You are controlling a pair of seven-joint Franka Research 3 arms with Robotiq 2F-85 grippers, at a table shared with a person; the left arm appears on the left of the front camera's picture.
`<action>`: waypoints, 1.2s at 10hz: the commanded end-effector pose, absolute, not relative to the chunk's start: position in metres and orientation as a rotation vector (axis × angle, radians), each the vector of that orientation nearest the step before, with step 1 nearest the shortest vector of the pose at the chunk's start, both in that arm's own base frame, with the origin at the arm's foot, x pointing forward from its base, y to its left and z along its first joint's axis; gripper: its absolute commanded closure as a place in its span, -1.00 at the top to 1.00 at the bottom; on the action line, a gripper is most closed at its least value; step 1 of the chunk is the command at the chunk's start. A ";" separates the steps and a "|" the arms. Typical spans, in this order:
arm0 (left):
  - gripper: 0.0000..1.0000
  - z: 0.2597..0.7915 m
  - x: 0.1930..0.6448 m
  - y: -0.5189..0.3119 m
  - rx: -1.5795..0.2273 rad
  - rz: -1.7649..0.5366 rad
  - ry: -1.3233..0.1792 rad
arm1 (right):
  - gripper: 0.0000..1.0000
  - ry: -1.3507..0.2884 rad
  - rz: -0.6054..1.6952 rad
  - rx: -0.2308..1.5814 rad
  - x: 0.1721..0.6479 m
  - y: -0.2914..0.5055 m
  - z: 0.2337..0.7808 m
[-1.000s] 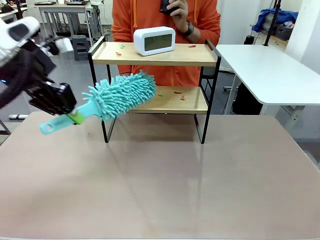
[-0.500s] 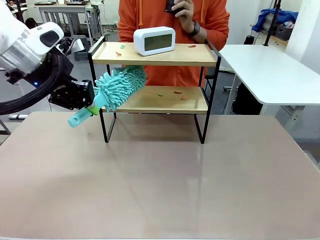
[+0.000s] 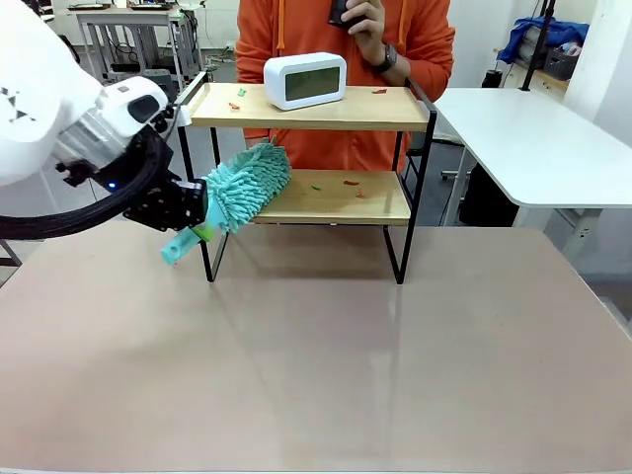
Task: Clean the shelf.
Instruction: Clean the specific tier of the Shelf with the Duster once objects are removed.
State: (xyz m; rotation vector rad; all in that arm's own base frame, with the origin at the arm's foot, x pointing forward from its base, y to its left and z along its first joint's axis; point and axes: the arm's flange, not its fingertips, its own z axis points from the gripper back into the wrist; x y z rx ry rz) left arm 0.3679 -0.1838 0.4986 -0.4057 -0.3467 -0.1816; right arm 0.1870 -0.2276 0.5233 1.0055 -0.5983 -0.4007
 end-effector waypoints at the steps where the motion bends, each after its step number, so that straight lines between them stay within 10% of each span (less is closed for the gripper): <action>1: -0.75 0.502 0.382 -0.205 -0.390 -0.173 -0.350 | 1.00 -0.626 -0.377 1.019 0.189 -0.227 0.526; 12: -0.97 0.495 0.382 -0.314 -0.399 -0.500 -0.197 | 1.00 -0.626 -0.377 1.019 0.189 -0.227 0.526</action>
